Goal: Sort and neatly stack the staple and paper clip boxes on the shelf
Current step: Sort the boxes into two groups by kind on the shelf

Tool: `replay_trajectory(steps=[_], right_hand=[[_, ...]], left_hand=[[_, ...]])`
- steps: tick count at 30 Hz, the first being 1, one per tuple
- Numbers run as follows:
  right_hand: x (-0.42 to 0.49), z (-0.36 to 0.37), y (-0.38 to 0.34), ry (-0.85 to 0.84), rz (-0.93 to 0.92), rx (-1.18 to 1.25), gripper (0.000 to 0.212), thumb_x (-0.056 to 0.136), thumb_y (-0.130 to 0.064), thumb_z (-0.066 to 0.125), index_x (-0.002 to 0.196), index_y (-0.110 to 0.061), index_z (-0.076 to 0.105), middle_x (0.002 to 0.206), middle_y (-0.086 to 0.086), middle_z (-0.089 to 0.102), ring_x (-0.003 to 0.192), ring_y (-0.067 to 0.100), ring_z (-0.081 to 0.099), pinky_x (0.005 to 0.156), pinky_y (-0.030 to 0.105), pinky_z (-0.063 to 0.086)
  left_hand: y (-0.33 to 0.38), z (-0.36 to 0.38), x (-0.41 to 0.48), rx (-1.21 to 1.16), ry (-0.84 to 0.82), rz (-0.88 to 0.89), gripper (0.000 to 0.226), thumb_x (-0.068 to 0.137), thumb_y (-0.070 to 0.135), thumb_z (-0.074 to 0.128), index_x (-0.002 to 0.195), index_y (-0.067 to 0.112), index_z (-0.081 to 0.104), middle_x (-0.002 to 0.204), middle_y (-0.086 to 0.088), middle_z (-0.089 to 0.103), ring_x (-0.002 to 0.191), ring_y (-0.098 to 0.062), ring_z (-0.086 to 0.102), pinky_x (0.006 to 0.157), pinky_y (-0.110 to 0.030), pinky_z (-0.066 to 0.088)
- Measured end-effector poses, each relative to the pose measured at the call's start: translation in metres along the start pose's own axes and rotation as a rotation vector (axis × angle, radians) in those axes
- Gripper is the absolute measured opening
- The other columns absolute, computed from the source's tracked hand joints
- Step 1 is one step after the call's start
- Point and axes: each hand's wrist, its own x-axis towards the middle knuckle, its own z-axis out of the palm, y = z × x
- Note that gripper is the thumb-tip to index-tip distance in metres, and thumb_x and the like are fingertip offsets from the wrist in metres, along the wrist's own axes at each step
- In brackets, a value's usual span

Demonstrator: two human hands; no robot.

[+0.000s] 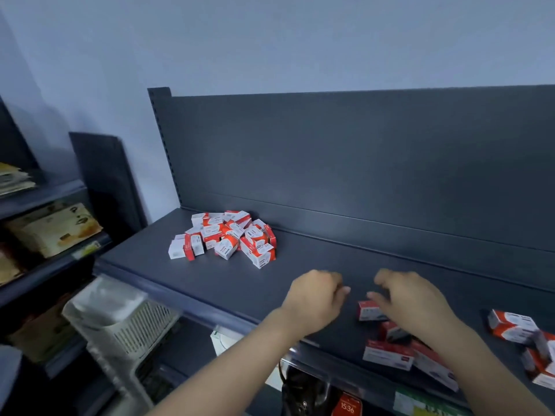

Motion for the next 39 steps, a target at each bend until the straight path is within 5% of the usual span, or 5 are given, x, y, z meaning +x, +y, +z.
replay_trajectory(steps=[7,15,24,31,39], right_hand=[[0.068,0.014,-0.091,0.03,-0.096,0.096,0.035,0.091,-0.043,0.052,0.114,-0.016,0.053,0.117,0.002,0.062,0.11,0.025,0.058,0.085,0.032,0.049],[0.152,0.045,-0.188,-0.039,-0.014,0.184,0.051,0.083,-0.046,0.062,0.121,-0.013,0.049,0.122,0.005,0.057,0.111,0.023,0.056,0.082,0.032,0.047],[0.181,0.087,-0.208,-0.113,0.145,0.212,0.081,0.075,-0.046,0.072,0.137,-0.011,0.033,0.131,0.009,0.049,0.12,0.024,0.049,0.096,0.035,0.044],[0.186,0.097,-0.205,-0.127,0.179,0.194,0.076,0.076,-0.041,0.072,0.134,-0.009,0.036,0.13,0.009,0.052,0.119,0.025,0.051,0.093,0.032,0.044],[0.179,0.079,-0.195,-0.09,0.185,0.228,0.042,0.079,-0.034,0.066,0.111,-0.01,0.056,0.116,0.009,0.061,0.107,0.027,0.058,0.076,0.029,0.045]], left_hand=[[-0.102,-0.031,0.004,0.024,0.082,-0.183,0.031,0.092,0.037,0.047,0.105,0.011,0.059,0.109,-0.008,0.064,0.102,-0.027,0.059,0.083,-0.035,0.048],[-0.23,-0.065,0.018,0.009,0.11,-0.353,0.032,0.086,0.033,0.059,0.11,0.013,0.055,0.116,-0.006,0.062,0.105,-0.025,0.059,0.083,-0.032,0.047],[-0.269,-0.045,0.042,0.011,-0.027,-0.48,0.05,0.082,0.045,0.062,0.12,0.014,0.053,0.122,-0.006,0.06,0.111,-0.023,0.058,0.092,-0.031,0.049],[-0.273,-0.023,0.054,0.099,-0.065,-0.42,0.068,0.08,0.051,0.063,0.136,0.02,0.039,0.133,-0.003,0.053,0.122,-0.02,0.05,0.101,-0.031,0.043],[-0.269,-0.033,0.055,0.012,0.045,-0.368,0.043,0.084,0.045,0.06,0.116,0.017,0.058,0.115,-0.003,0.064,0.103,-0.02,0.062,0.084,-0.029,0.05]])
